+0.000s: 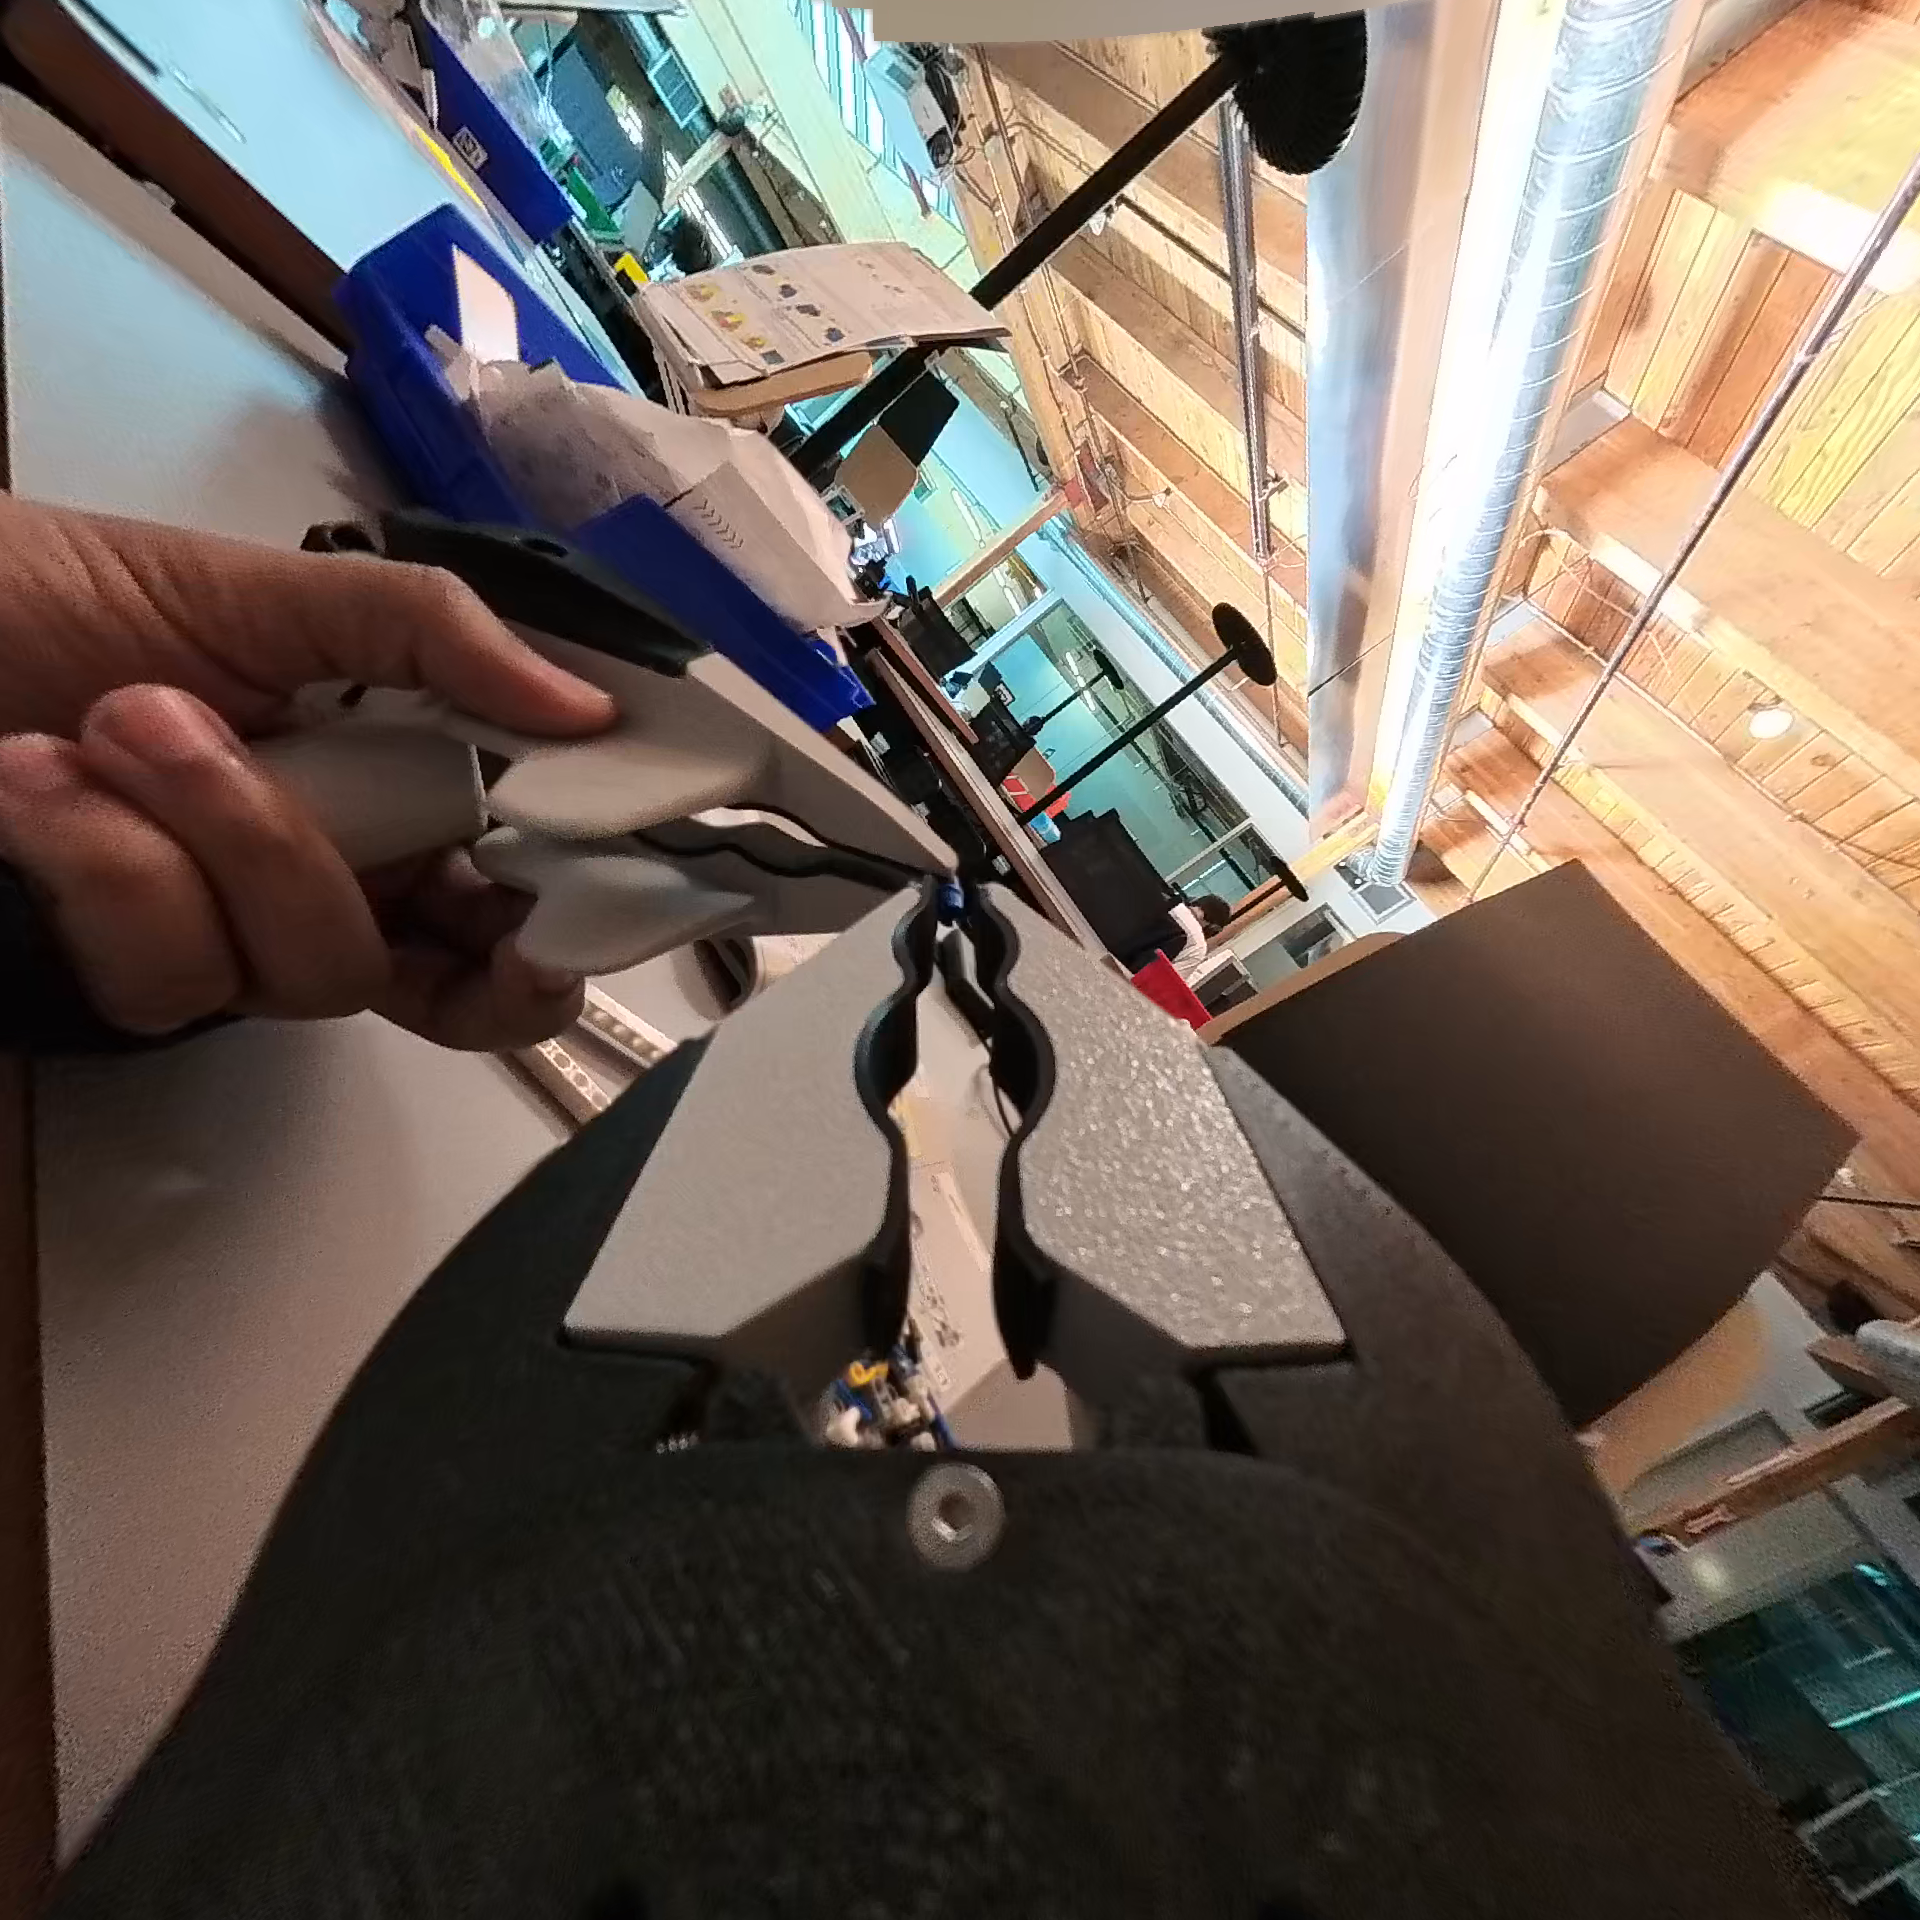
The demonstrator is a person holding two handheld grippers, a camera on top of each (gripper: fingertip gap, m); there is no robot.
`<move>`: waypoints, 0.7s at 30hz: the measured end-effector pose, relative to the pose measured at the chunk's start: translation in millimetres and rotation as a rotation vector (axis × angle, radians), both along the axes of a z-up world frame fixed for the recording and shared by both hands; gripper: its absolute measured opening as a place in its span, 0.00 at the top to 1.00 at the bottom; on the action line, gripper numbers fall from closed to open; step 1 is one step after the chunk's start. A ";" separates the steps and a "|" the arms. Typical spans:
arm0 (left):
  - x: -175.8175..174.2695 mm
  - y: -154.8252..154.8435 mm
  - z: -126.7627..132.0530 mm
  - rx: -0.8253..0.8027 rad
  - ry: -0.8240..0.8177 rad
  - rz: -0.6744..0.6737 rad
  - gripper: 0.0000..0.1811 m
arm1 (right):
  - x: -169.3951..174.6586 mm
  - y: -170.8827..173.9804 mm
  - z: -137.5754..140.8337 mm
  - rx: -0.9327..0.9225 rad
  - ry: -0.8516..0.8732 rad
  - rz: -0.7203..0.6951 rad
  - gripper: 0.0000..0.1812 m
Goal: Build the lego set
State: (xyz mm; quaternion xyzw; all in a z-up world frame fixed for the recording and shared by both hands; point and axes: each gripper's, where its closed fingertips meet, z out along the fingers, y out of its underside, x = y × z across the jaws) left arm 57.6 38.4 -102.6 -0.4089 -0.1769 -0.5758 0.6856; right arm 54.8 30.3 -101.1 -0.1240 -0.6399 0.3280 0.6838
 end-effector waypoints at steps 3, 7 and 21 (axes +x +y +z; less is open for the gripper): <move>-0.3 1.1 -1.8 -0.012 0.006 0.006 0.98 | -0.4 1.1 -2.4 0.026 -0.006 -0.007 0.98; 0.0 1.8 -3.3 -0.021 0.020 0.012 0.98 | -0.5 2.0 -4.3 0.011 -0.046 0.008 0.98; -7.0 2.4 -7.1 -0.083 0.174 0.152 0.90 | 3.0 4.1 -12.3 -0.488 -0.529 0.264 0.98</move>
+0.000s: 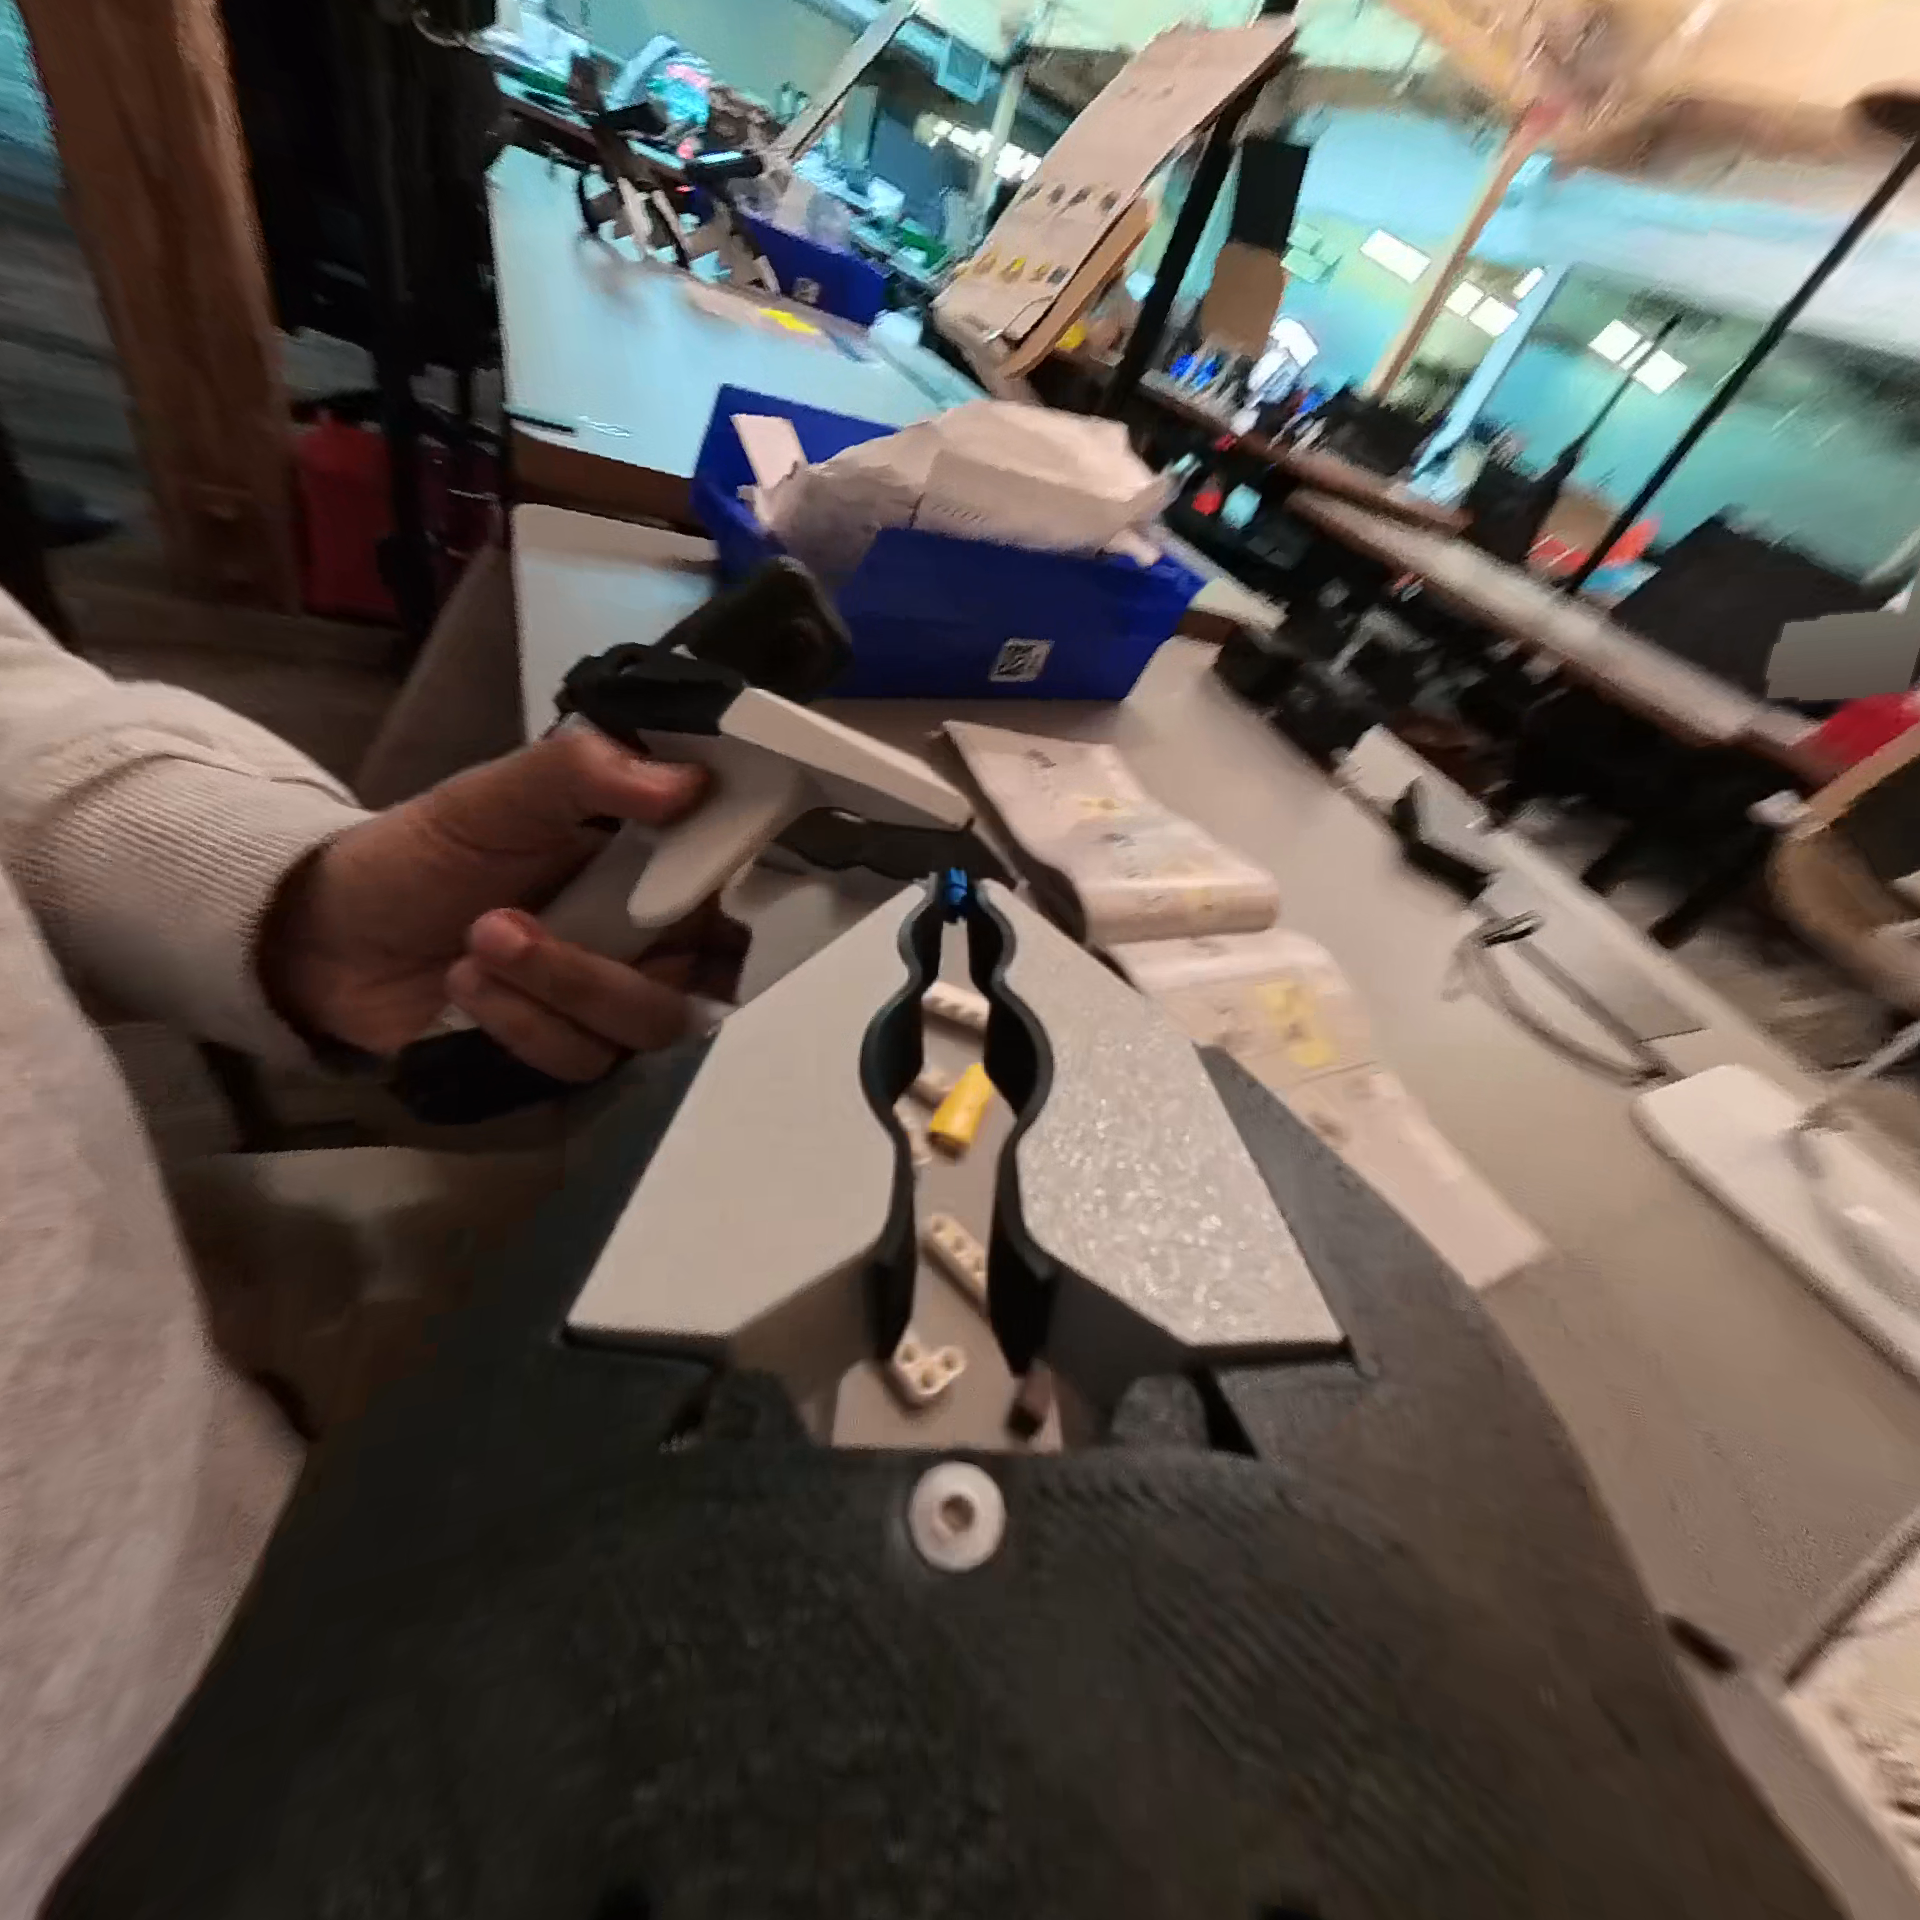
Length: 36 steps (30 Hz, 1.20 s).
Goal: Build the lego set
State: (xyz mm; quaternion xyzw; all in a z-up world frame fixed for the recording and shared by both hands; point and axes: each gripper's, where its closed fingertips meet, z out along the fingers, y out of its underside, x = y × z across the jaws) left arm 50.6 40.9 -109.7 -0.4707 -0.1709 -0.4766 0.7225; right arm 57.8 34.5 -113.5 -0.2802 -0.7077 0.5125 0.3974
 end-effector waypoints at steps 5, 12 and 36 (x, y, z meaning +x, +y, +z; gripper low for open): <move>-31.0 -12.5 2.6 -0.041 0.116 0.187 0.93 | -1.1 22.3 -3.0 -0.114 -0.113 -0.048 0.98; -54.8 -18.3 -3.4 -0.166 0.315 0.426 1.00 | 3.2 41.8 -25.0 -0.114 -0.221 -0.132 0.98; -48.7 -8.8 -12.5 -0.203 0.355 0.406 1.00 | 1.1 10.2 -55.3 -0.014 -0.307 -0.038 0.98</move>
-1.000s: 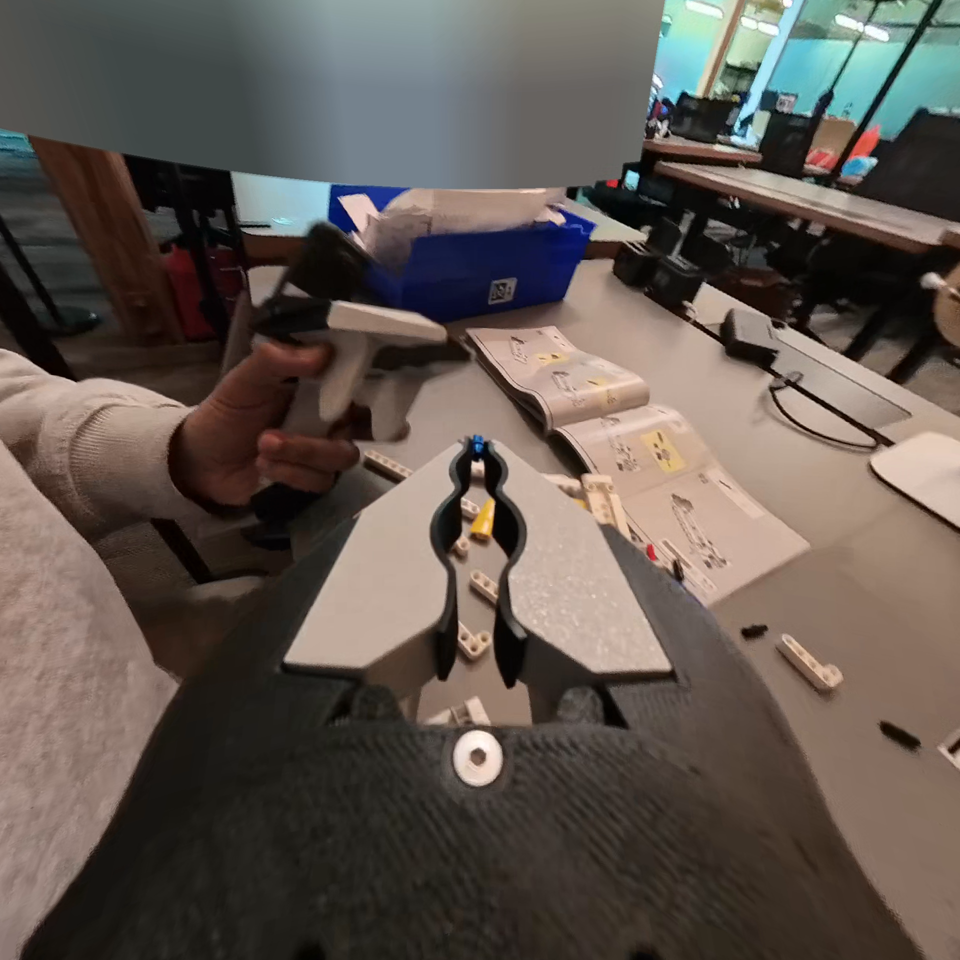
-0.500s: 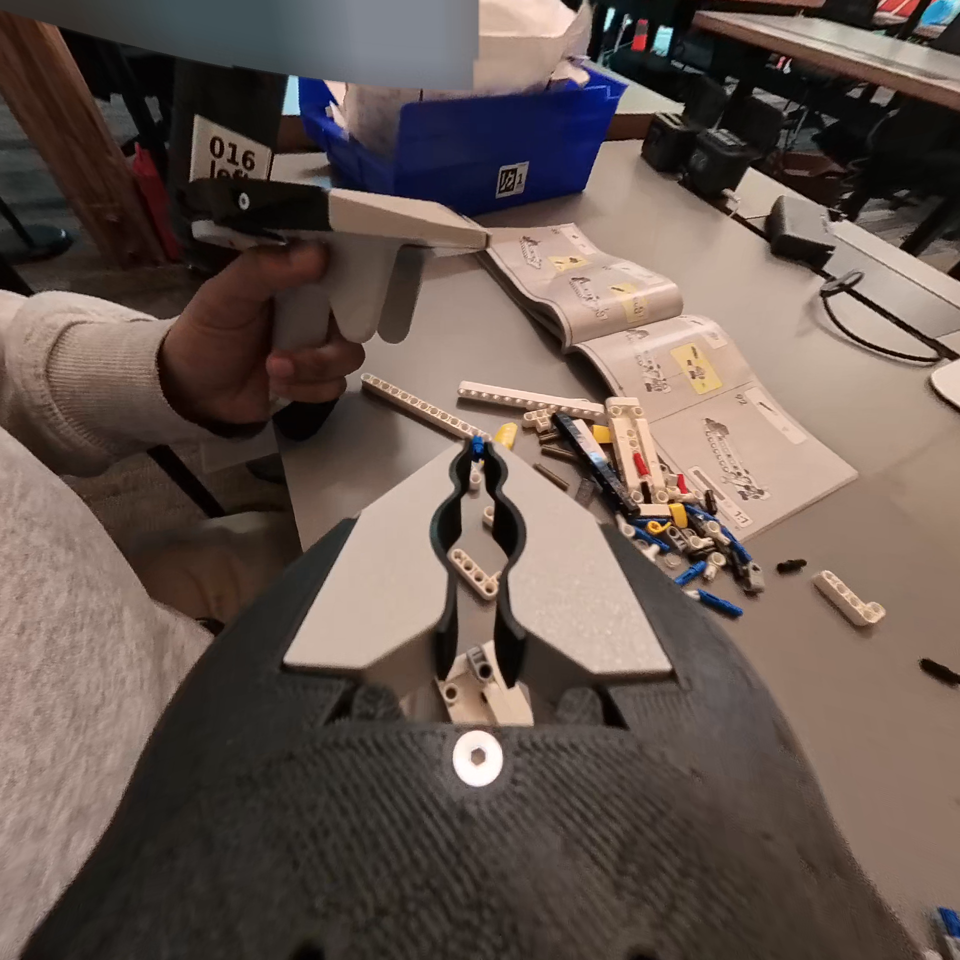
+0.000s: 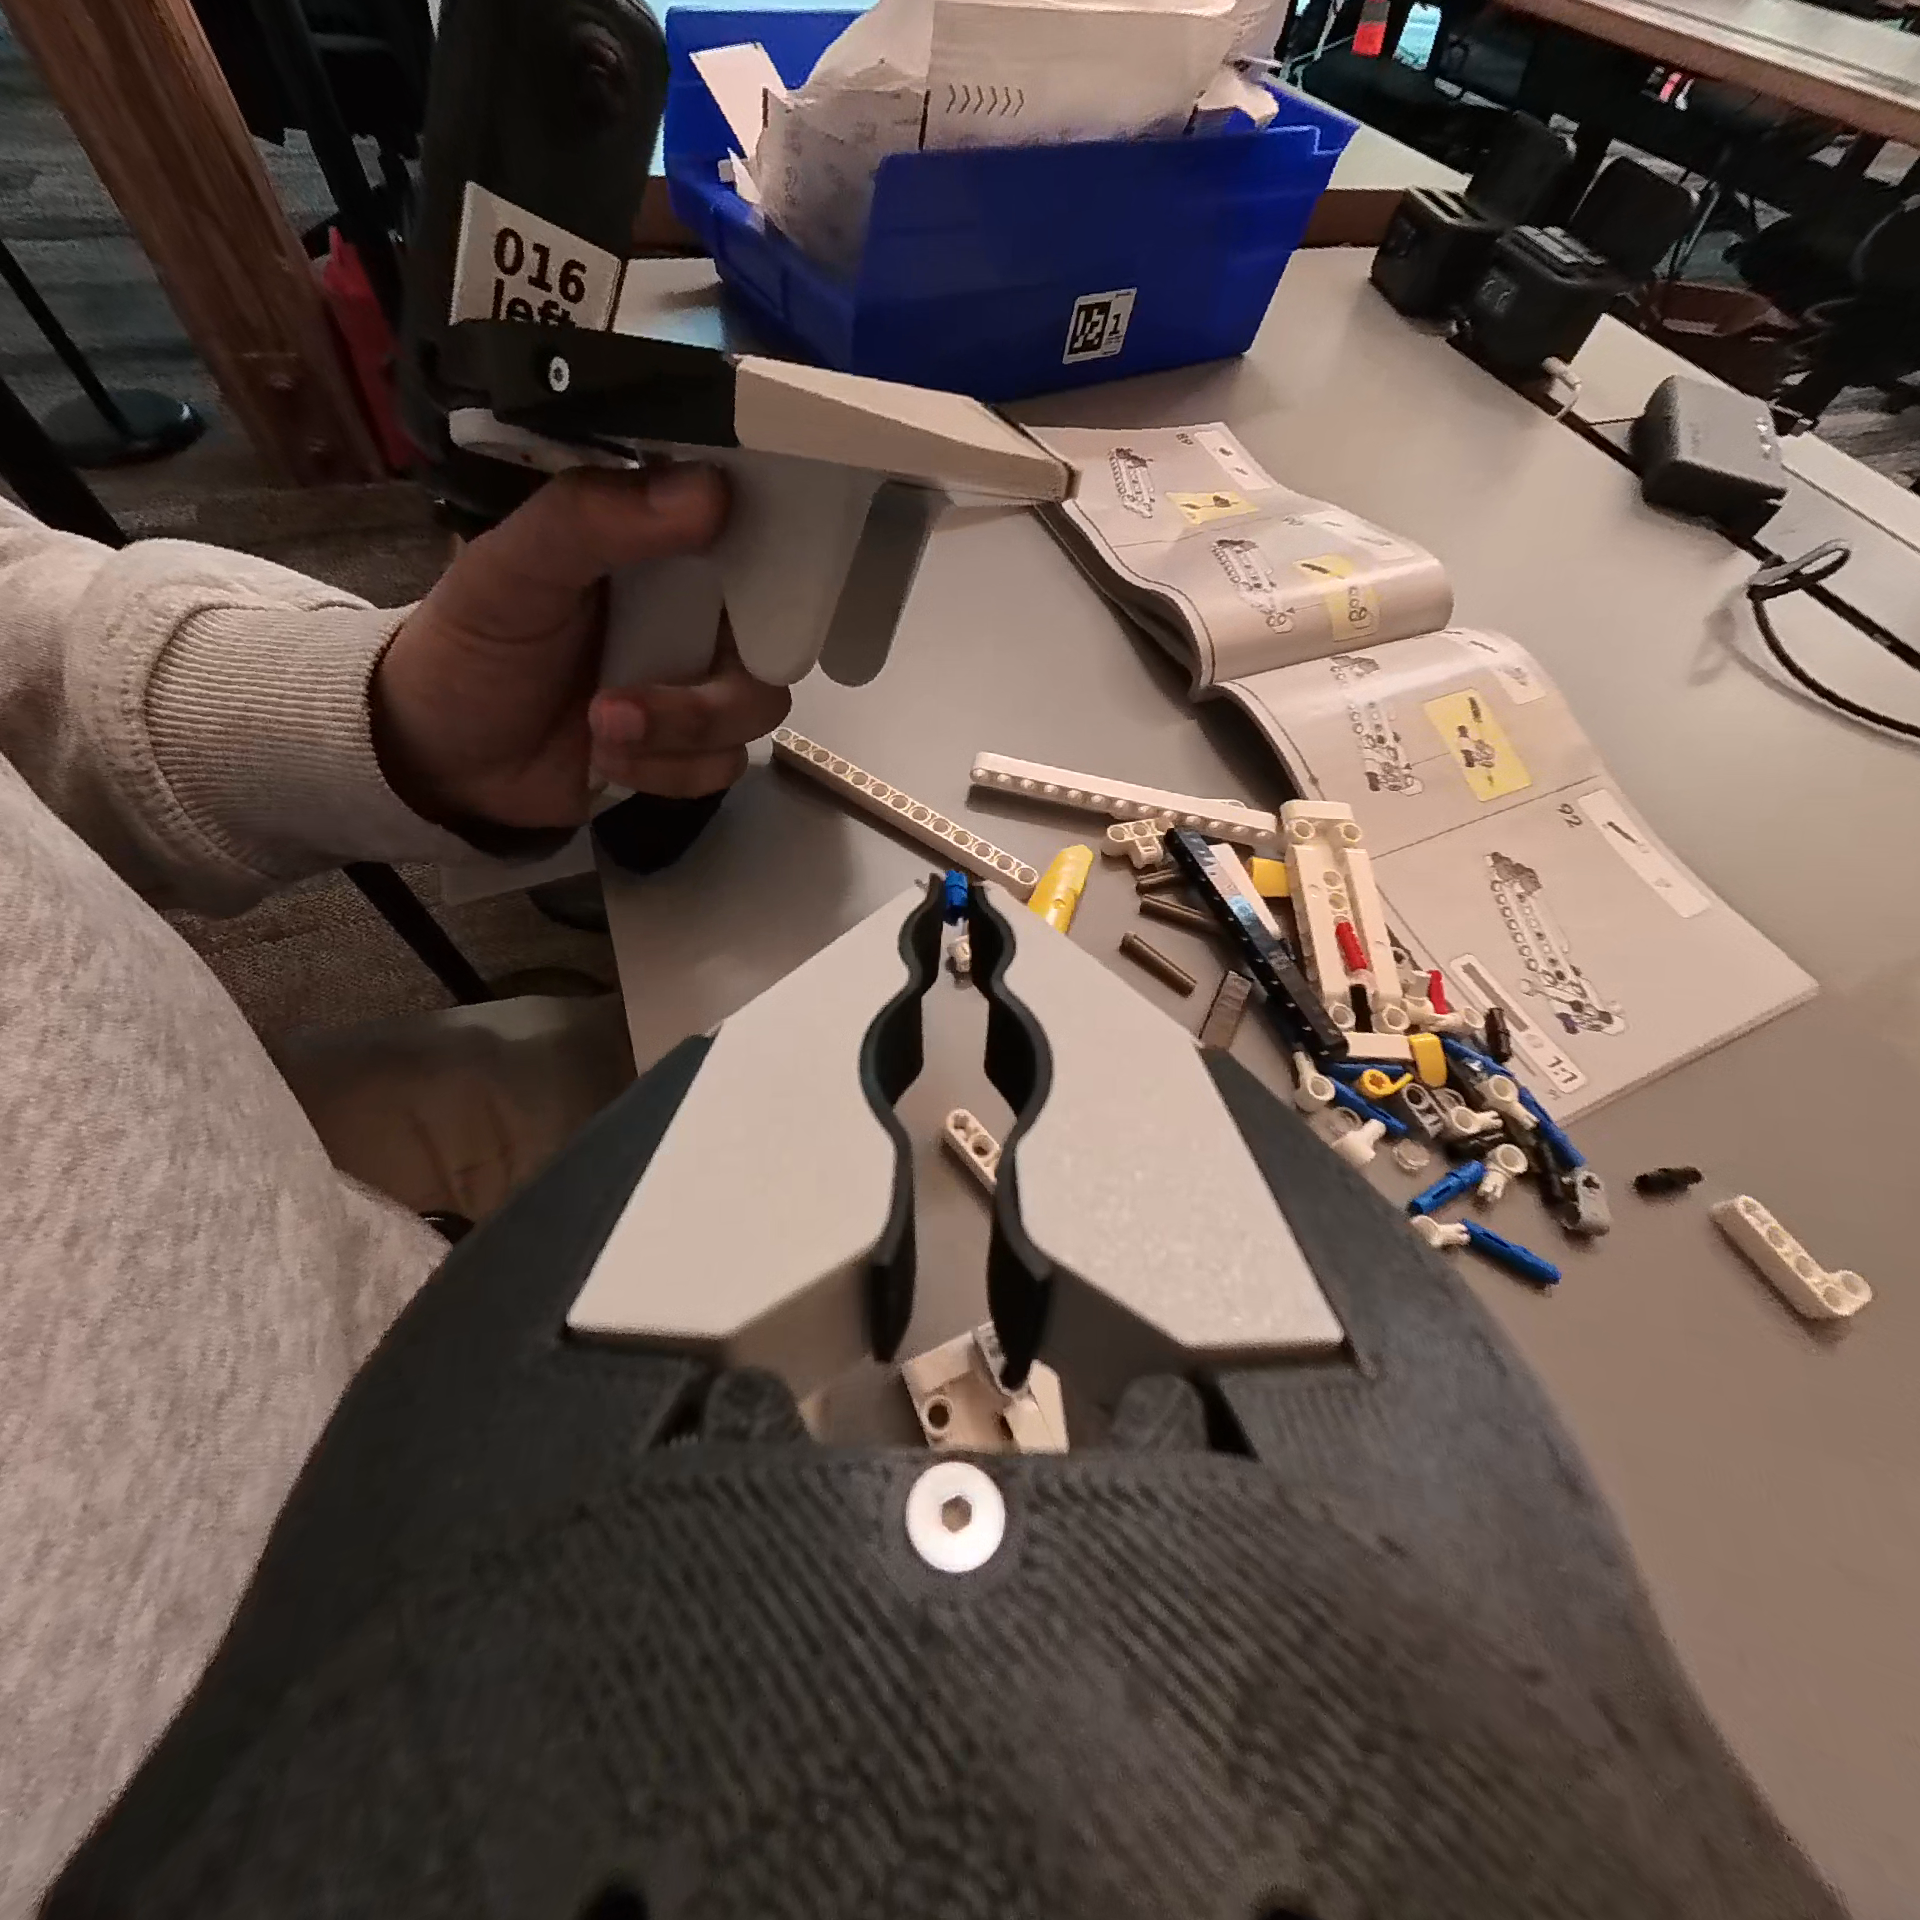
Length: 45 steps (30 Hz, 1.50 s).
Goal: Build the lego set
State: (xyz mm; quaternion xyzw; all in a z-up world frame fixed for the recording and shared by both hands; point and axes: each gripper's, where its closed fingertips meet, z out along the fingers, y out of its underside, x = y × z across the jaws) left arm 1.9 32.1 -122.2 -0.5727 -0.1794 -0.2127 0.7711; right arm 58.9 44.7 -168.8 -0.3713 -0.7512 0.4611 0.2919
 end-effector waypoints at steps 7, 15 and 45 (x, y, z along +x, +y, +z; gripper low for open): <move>-0.2 0.1 0.2 0.001 0.002 0.001 1.00 | -4.4 -4.4 0.3 -0.003 -0.004 0.016 0.98; -6.7 -0.7 -1.8 0.002 -0.036 0.015 1.00 | -8.6 -5.8 3.5 -0.014 -0.032 0.019 0.98; -21.4 -8.4 -3.6 0.050 -0.183 -0.032 0.98 | 8.7 19.0 -55.8 0.335 -0.676 -0.041 0.98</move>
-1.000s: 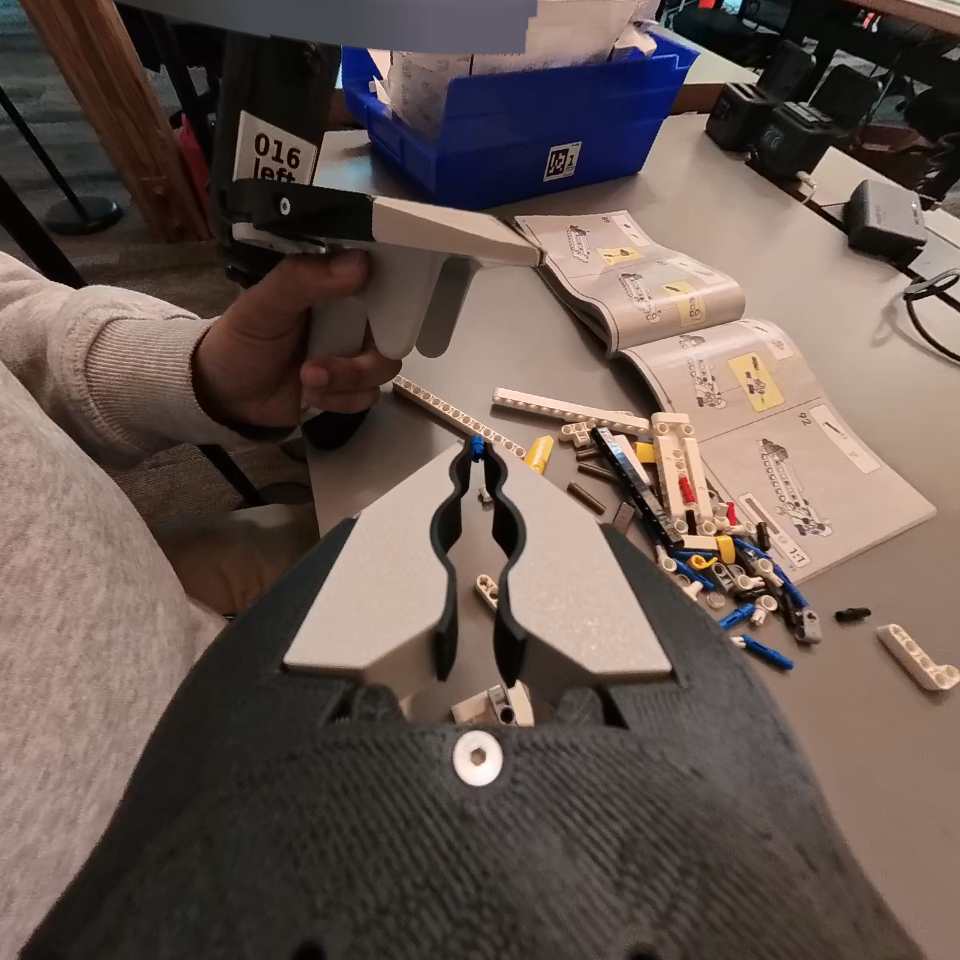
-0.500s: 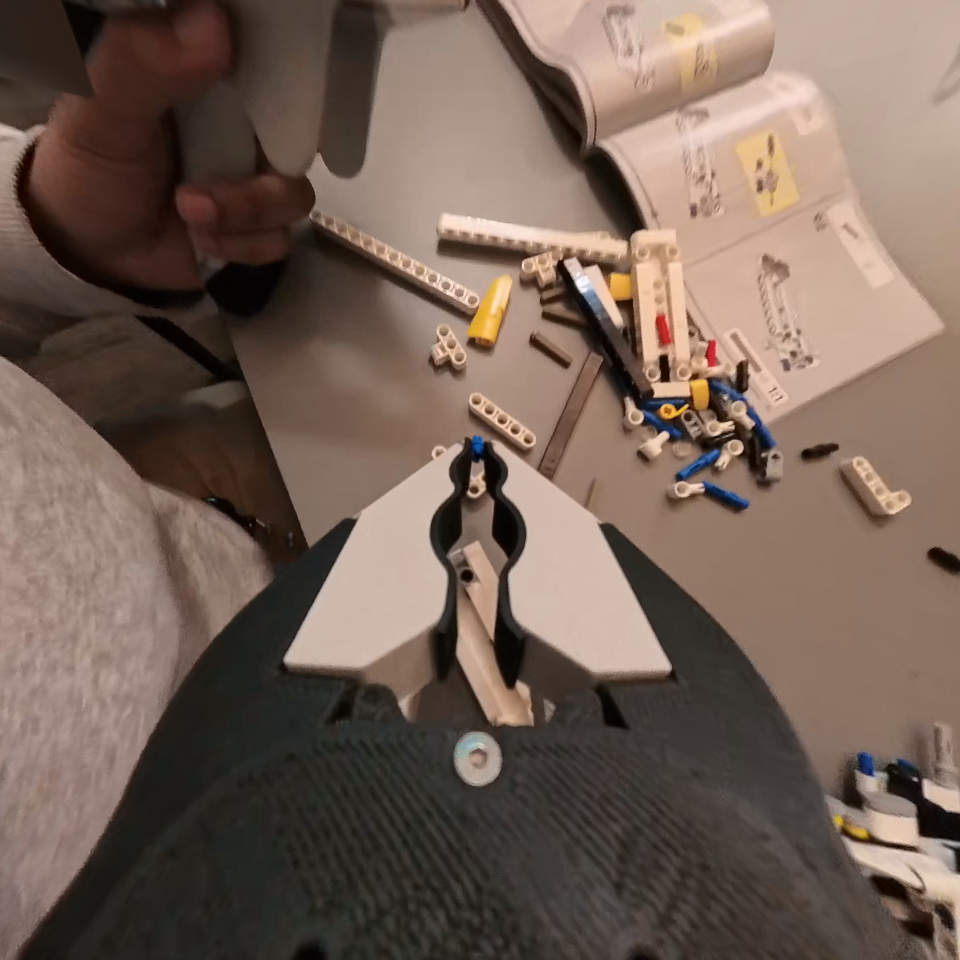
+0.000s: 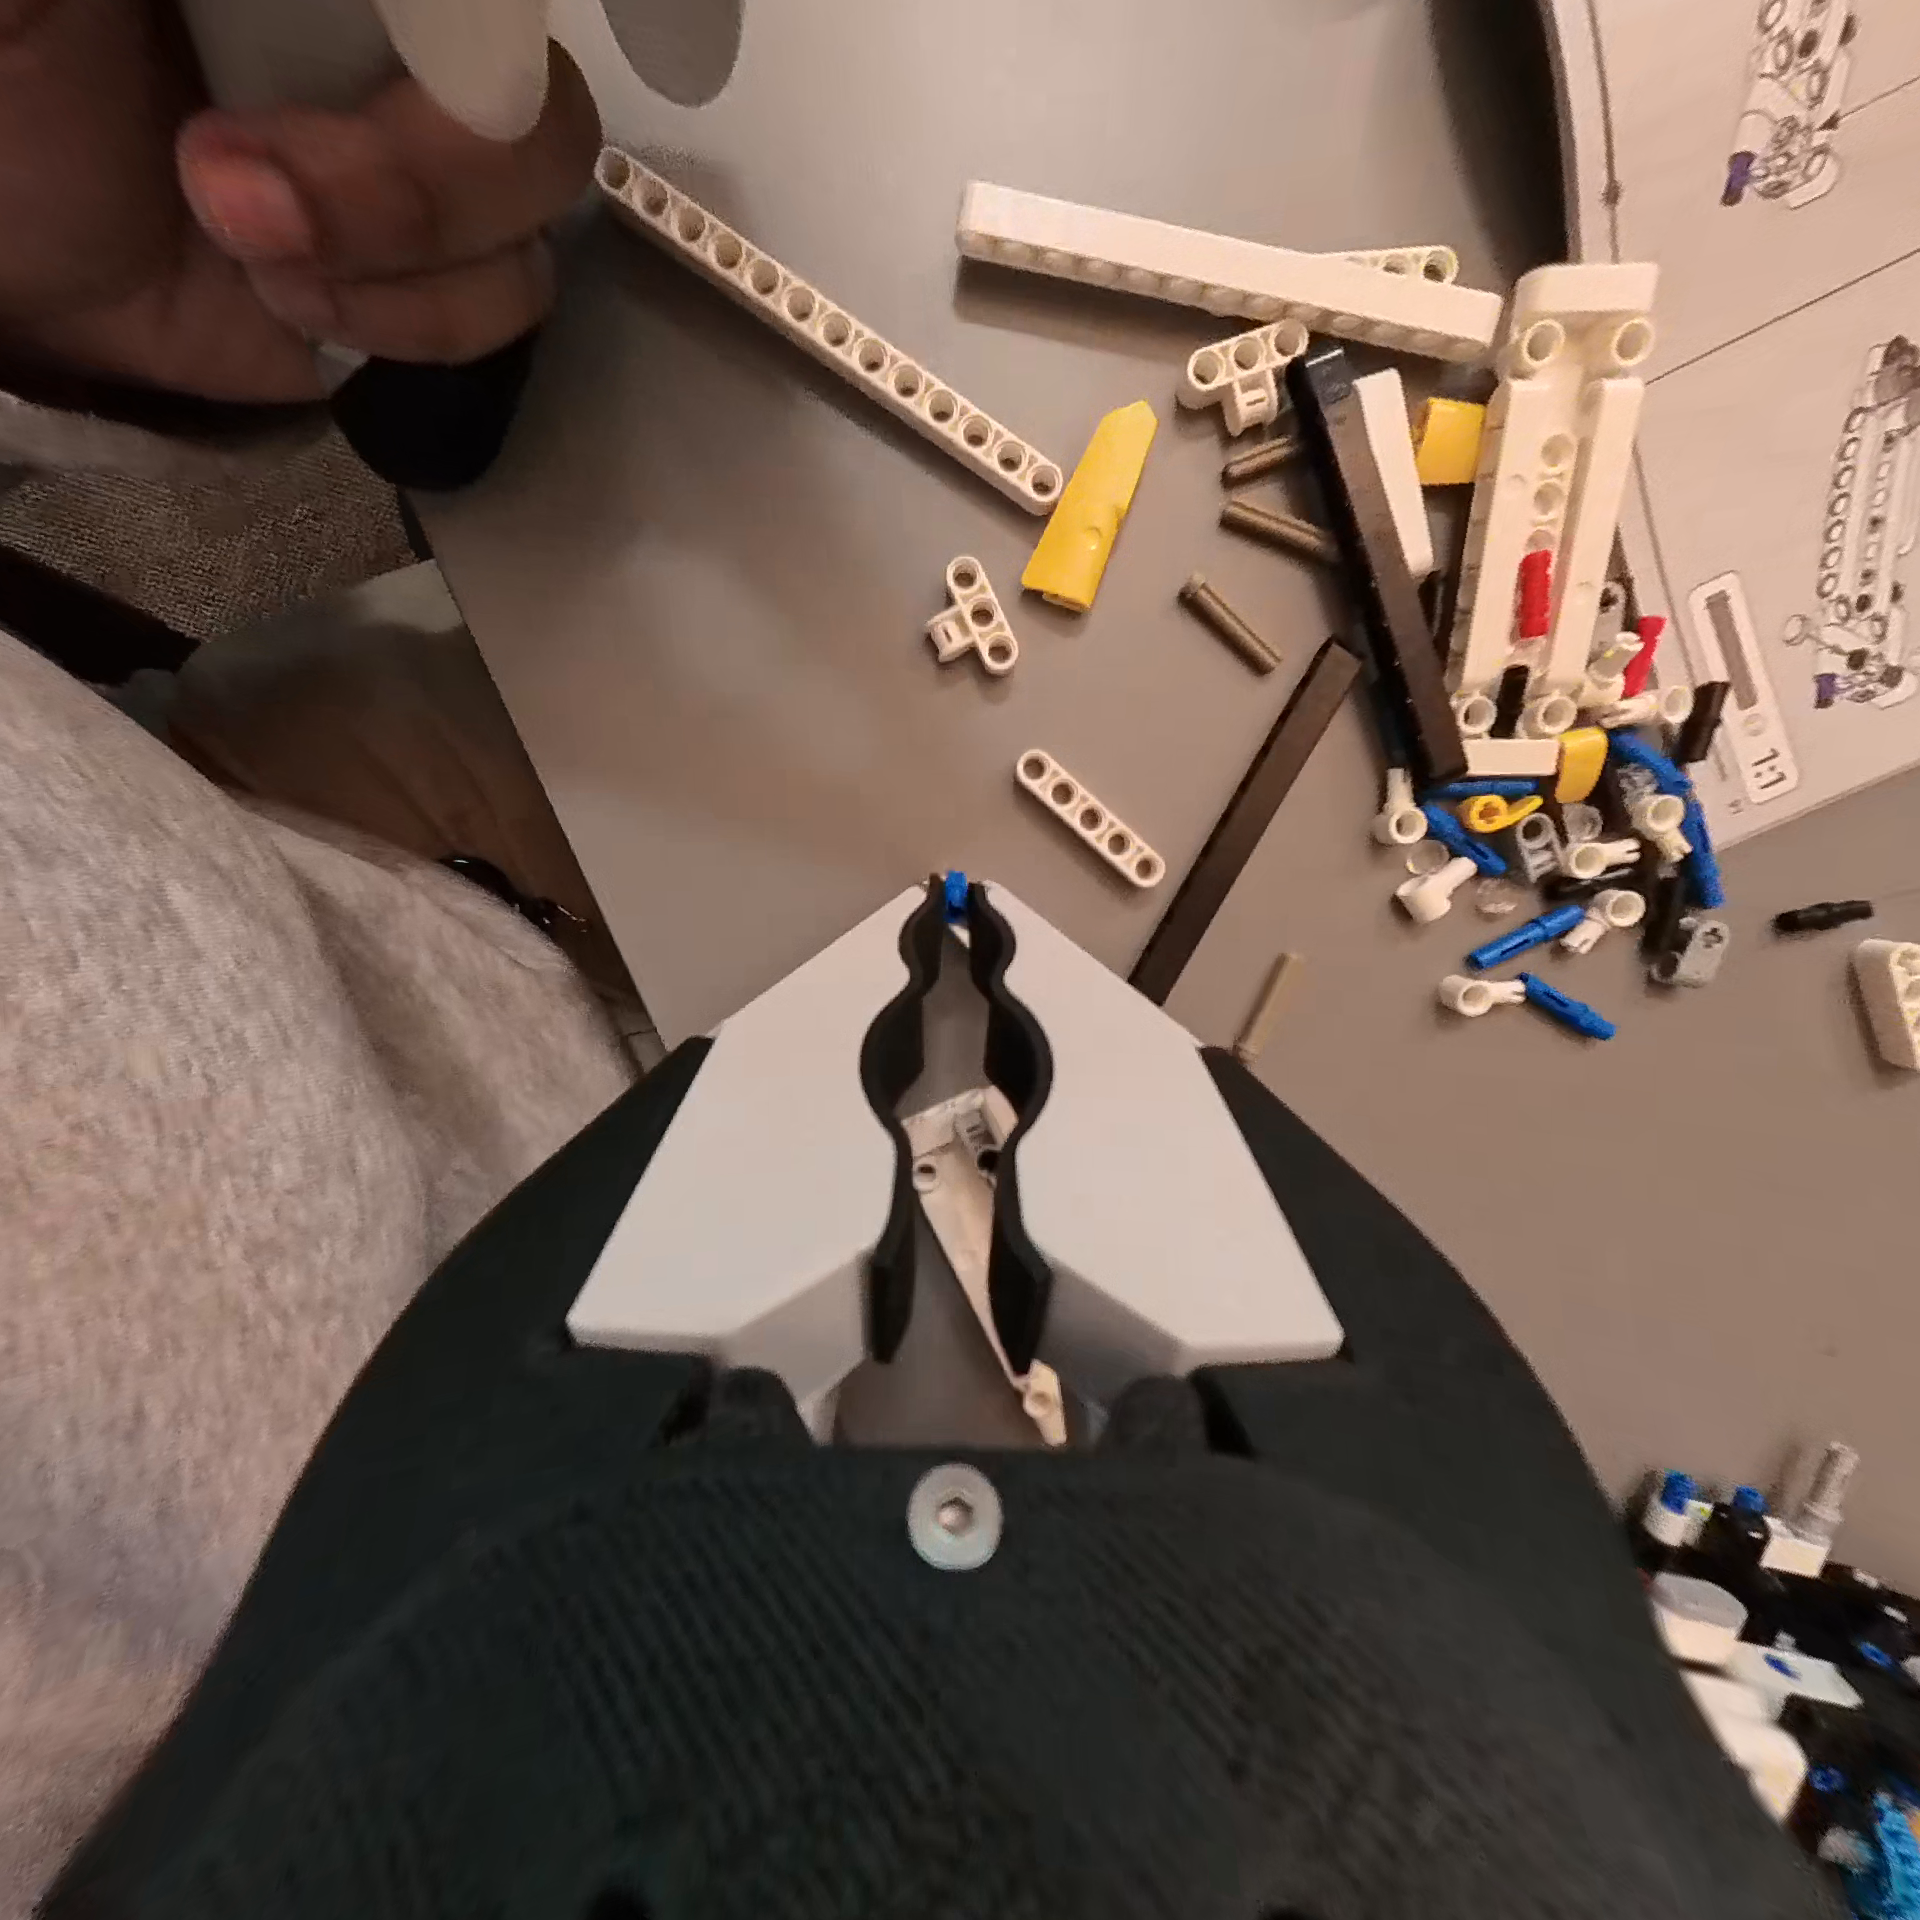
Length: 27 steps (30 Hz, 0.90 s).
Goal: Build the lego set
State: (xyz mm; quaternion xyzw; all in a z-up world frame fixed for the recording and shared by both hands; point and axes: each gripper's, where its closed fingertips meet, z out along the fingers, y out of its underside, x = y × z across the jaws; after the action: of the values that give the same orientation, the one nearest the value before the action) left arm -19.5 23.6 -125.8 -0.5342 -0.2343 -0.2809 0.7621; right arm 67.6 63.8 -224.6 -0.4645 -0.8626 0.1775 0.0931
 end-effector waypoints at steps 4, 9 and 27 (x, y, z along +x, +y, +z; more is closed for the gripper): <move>-3.1 -2.9 0.8 0.023 -0.036 -0.015 0.97 | 0.8 -0.7 -3.7 0.011 -0.050 0.001 0.98; -2.2 -3.2 1.2 0.031 -0.045 -0.031 0.96 | 3.4 1.4 -5.7 0.019 -0.095 -0.010 0.98; -3.4 -4.5 1.9 0.046 -0.068 -0.049 0.96 | 4.4 0.9 -10.6 0.064 -0.175 0.046 0.98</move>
State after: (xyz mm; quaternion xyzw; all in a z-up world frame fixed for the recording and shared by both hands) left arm -22.8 19.1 -123.9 -0.5121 -0.2404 -0.3227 0.7588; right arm 72.0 64.7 -235.2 -0.4553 -0.8830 0.1106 0.0283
